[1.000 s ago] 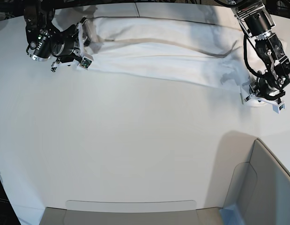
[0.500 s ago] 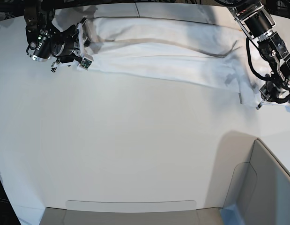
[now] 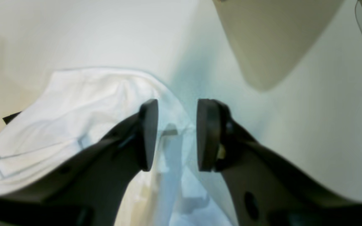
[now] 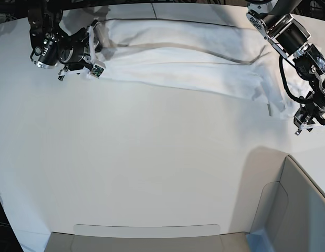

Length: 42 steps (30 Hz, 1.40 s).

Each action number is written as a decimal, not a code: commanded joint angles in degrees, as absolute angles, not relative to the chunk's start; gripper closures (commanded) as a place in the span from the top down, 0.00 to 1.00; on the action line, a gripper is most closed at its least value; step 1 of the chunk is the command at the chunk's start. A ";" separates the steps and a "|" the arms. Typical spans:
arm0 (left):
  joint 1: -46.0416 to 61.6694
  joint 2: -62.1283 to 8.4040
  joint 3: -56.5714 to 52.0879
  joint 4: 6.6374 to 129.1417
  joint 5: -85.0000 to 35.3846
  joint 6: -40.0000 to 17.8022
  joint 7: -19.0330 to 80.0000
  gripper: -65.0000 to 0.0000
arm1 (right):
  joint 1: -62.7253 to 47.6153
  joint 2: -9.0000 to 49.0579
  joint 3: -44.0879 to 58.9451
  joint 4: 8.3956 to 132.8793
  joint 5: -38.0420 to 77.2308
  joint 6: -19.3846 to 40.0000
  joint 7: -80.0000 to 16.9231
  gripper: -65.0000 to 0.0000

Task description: Layout the t-shirt on the table in an organized manner, then fold the t-shirt properly

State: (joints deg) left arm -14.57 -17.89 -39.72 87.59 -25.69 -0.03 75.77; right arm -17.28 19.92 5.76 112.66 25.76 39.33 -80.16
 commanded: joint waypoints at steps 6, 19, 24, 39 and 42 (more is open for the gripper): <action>-13.32 -17.89 -39.43 88.75 -26.51 3.38 73.54 0.36 | -16.84 20.35 5.93 113.45 26.24 40.00 -80.00 0.33; -6.81 -17.63 -39.43 91.74 -26.77 -8.92 78.73 0.36 | -16.92 20.35 5.93 113.45 26.24 40.00 -80.00 0.33; -6.11 -17.63 -33.27 91.91 -26.77 -10.33 78.64 0.36 | -16.84 20.26 4.97 113.45 26.24 40.00 -80.00 0.33; -4.70 -17.89 -32.13 91.91 -26.51 -9.89 75.30 0.36 | -16.84 20.44 2.86 113.45 26.15 40.00 -80.00 0.33; -4.62 -17.63 -31.43 91.82 -26.51 -9.98 75.30 0.36 | -16.84 20.35 2.86 113.45 26.15 40.00 -80.00 0.33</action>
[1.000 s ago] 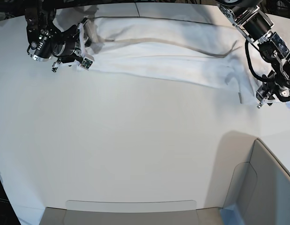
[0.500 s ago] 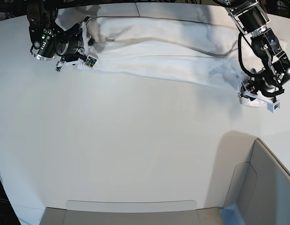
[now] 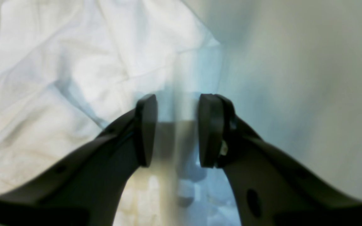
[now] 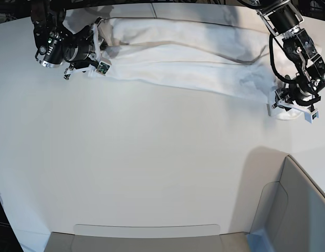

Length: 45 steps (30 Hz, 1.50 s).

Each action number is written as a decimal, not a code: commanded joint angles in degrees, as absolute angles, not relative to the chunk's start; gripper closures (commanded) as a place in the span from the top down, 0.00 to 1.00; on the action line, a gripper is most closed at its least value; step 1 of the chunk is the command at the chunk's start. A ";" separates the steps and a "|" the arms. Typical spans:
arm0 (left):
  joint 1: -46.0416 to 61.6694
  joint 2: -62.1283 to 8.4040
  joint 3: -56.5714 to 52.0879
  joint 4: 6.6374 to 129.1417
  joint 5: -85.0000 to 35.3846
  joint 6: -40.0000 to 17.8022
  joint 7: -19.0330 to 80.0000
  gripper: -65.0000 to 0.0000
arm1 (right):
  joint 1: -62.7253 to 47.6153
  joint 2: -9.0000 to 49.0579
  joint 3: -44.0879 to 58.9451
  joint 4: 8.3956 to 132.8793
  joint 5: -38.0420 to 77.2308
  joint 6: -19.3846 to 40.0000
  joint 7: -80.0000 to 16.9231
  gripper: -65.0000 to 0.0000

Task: Layout the t-shirt on the table in an organized manner, then fold the t-shirt properly
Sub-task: 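Pull the hem end with the left gripper away from the right gripper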

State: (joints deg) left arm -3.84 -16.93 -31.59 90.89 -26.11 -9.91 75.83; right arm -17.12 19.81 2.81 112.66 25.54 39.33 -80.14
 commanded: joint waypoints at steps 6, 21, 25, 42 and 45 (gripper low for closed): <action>-4.88 -17.54 -30.46 91.30 -26.51 -9.98 75.12 0.36 | -16.84 20.44 2.86 113.45 26.15 40.00 -80.00 0.33; -5.14 -17.89 -31.08 84.26 -26.51 -9.98 72.75 0.04 | -16.92 20.62 3.21 113.45 26.15 40.00 -80.00 0.33; -5.23 -17.98 -32.04 86.73 -26.51 -9.89 74.24 0.03 | -17.10 20.62 3.21 113.45 26.15 40.00 -80.00 0.33; -4.62 -13.67 -54.02 93.23 -26.51 -9.98 77.32 0.03 | -16.84 20.53 2.95 113.45 26.15 40.00 -80.00 0.33; -4.62 -11.47 -58.15 92.88 -26.51 -9.98 77.32 0.03 | -16.84 20.62 2.95 113.45 26.15 40.00 -80.00 0.33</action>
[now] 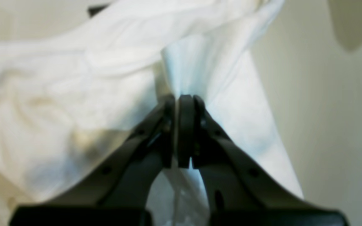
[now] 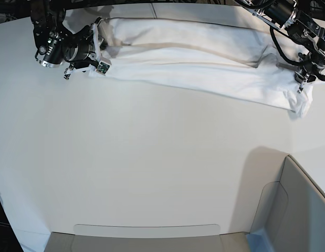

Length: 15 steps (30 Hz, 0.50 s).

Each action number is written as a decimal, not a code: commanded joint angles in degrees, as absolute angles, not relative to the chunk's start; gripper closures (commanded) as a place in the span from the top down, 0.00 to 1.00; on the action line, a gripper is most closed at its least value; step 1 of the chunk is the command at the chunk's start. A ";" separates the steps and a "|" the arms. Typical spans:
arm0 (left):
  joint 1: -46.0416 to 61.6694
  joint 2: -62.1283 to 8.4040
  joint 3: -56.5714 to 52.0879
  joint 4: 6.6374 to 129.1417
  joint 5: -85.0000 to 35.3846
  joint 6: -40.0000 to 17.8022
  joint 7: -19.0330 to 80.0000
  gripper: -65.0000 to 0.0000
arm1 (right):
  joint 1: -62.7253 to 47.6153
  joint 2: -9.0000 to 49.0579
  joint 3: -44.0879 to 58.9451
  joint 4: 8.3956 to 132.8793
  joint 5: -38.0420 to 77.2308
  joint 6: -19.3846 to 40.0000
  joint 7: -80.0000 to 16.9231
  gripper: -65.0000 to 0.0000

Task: Layout the t-shirt on the table in an organized manner, then fold the t-shirt properly
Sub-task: 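Pull the hem end with the left gripper away from the right gripper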

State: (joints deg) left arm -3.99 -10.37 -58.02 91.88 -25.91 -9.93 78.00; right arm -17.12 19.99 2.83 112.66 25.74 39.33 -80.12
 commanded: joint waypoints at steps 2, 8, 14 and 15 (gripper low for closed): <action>-4.62 -9.27 -61.14 92.88 -26.51 -9.98 77.32 0.03 | -16.84 20.62 2.95 113.45 26.15 40.00 -80.00 0.33; -4.79 -5.05 -71.78 94.11 -26.51 -9.98 77.32 0.03 | -16.84 20.62 3.12 113.45 26.15 40.00 -80.00 0.33; -4.70 -4.09 -74.15 99.65 -26.59 -10.07 77.49 0.03 | -16.92 20.70 3.12 113.45 26.15 40.00 -80.00 0.33; -4.79 -4.09 -74.15 100.18 -26.68 -10.15 77.49 0.03 | -16.84 20.70 2.95 113.45 26.15 40.00 -80.00 0.33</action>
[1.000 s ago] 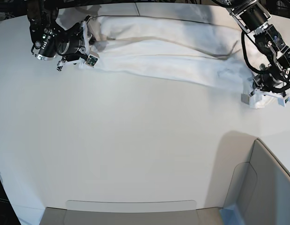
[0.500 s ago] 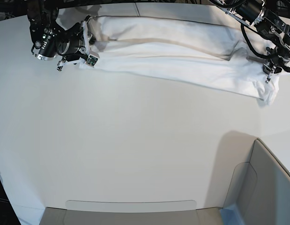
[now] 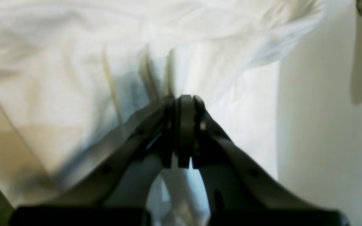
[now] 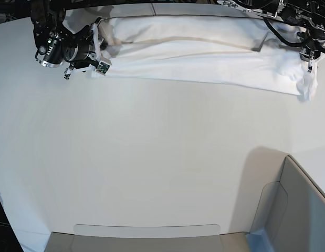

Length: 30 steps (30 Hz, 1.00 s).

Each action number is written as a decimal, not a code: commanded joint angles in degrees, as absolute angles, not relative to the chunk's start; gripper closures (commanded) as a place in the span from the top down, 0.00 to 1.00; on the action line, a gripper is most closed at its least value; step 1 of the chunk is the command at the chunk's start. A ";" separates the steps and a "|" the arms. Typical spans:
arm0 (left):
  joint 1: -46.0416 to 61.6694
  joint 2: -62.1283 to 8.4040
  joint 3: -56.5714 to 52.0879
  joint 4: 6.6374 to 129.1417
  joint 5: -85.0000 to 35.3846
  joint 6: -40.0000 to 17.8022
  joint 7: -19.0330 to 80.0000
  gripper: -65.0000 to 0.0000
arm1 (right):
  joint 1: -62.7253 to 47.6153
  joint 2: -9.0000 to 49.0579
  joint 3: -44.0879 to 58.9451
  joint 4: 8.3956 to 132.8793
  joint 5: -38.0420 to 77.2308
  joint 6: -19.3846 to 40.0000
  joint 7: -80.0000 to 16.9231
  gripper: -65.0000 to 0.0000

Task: Layout the t-shirt on the table in an organized manner, then fold the t-shirt properly
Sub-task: 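Pull the hem end with the left gripper away from the right gripper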

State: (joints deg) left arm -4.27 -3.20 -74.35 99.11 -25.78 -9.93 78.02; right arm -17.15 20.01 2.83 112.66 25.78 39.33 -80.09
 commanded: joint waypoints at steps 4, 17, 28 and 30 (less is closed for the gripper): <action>-5.23 -4.35 -73.54 100.44 -26.68 -10.24 77.58 0.03 | -16.84 20.44 2.95 113.45 26.15 40.00 -80.00 0.33; -1.45 -0.40 -69.85 110.90 -26.51 -9.89 75.91 0.00 | -16.84 20.62 2.86 113.36 26.15 40.00 -80.00 0.33; 1.10 3.47 -69.76 108.70 -26.51 -9.54 75.65 0.00 | -16.84 20.62 2.86 113.36 26.15 40.00 -80.00 0.33; 1.10 3.47 -69.76 108.70 -26.42 -7.43 75.65 0.00 | -16.84 20.62 2.86 113.36 26.15 40.00 -80.00 0.33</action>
